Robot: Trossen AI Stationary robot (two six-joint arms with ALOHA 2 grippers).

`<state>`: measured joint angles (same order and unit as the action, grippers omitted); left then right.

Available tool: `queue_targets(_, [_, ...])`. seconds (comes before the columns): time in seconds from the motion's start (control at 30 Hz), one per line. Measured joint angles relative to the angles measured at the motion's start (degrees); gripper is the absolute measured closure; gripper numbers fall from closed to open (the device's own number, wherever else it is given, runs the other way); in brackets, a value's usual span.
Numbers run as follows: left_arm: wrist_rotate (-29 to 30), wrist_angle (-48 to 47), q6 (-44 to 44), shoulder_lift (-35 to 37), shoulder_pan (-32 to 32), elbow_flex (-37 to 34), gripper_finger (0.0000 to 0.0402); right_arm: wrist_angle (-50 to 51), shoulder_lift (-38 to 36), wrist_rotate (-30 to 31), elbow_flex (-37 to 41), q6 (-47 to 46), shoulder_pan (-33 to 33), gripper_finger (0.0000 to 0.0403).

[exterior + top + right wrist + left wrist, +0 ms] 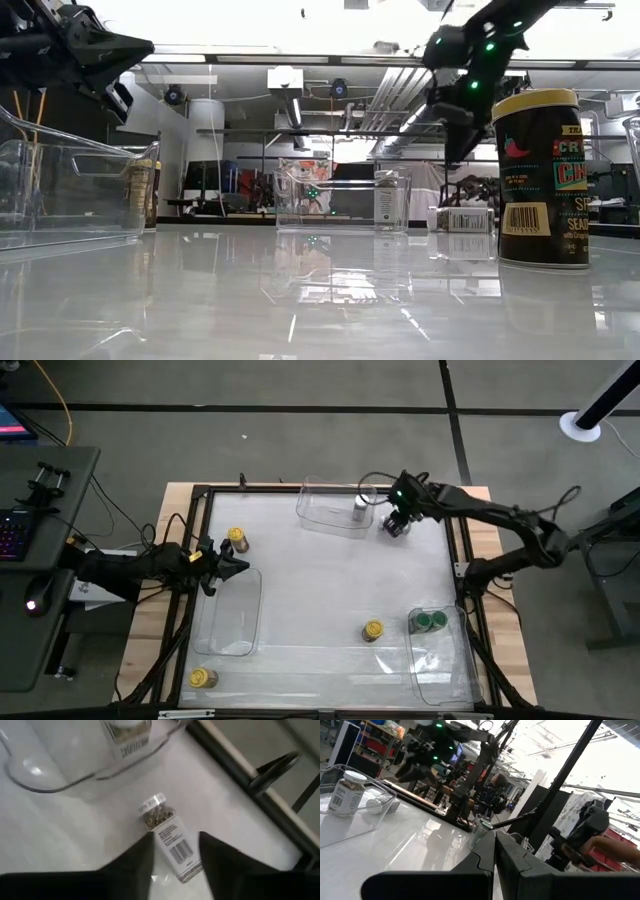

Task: Sort spices by type
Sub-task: Put the white seasoning bottle into the top transparent bin

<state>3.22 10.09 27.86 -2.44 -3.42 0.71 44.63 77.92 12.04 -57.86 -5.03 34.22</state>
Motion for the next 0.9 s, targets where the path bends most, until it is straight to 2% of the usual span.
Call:
queue_targets(0.17, [0.00, 0.00, 0.00, 0.00, 0.00, 0.00, 0.0401, 10.23, 9.79, -2.12, -7.41, 4.49, 1.95, 0.0130])
queue_targets(0.3, [0.00, 0.00, 0.00, 0.02, 0.00, 0.02, 0.0401, 14.10, 15.82, -5.99, -10.36, 9.69, 2.20, 0.0085])
queue_targets(0.37, [0.00, 0.00, 0.00, 0.02, 0.00, 0.00, 0.0401, 13.09, 17.82, -7.59, -10.50, 12.44, 2.13, 0.0078])
queue_targets(0.5, [0.00, 0.00, 0.00, 0.02, -0.02, 0.00, 0.0401, 12.13, 21.13, -6.56, -10.52, 17.10, 1.98, 0.0075])
queue_targets(0.9, [0.00, 0.00, 0.00, 0.02, 0.00, 0.00, 0.0401, 6.16, 24.70, -4.66, -10.54, 22.53, 2.11, 0.0081])
